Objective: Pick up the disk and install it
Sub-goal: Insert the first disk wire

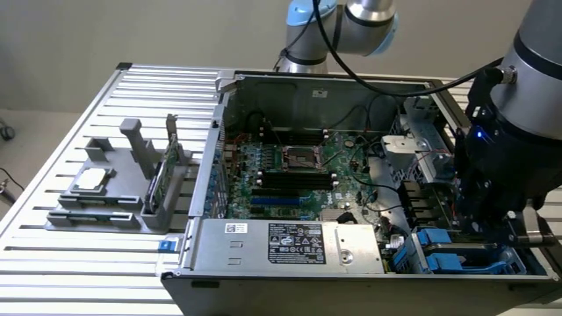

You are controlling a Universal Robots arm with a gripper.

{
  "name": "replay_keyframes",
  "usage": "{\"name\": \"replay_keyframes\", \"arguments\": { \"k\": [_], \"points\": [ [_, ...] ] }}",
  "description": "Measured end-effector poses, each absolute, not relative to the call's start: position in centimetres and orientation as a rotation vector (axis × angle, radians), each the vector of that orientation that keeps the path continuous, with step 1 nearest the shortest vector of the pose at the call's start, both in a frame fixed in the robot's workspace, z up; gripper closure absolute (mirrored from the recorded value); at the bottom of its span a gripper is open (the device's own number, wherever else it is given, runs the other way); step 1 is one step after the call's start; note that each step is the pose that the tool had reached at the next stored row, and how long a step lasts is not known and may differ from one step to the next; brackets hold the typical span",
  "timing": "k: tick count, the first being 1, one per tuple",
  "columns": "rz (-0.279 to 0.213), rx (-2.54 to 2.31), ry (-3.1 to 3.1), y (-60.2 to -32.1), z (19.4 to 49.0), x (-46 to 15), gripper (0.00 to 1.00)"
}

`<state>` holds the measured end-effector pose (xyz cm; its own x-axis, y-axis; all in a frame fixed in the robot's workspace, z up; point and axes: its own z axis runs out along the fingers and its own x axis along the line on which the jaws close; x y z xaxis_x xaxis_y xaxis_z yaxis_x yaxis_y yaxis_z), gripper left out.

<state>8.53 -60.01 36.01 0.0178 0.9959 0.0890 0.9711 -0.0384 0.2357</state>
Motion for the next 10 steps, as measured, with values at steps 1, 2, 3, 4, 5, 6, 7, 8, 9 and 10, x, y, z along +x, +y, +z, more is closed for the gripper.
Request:
{"name": "replay_keyframes", "arguments": {
  "k": [1,2,3,4,5,6,7,8,9,10],
  "points": [
    [0.349,2.160,2.101,-60.01,36.01,8.27,0.69],
    [0.349,2.160,2.102,-60.01,36.02,8.07,0.69],
    [0.349,2.159,2.103,-59.96,36.05,8.01,0.69],
    [0.349,2.159,2.103,-59.87,36.10,8.01,0.69],
    [0.349,2.159,2.103,-59.77,36.16,8.02,0.69],
    [0.349,2.159,2.103,-59.71,36.18,8.01,0.69],
    [0.349,2.159,2.103,-59.66,36.19,7.97,0.69],
    [0.349,2.159,2.103,-59.64,36.19,7.90,0.69],
    [0.349,2.159,2.103,-59.64,36.18,7.82,0.69],
    [0.349,2.159,2.103,-59.64,36.19,7.74,0.69]
  ]
}}
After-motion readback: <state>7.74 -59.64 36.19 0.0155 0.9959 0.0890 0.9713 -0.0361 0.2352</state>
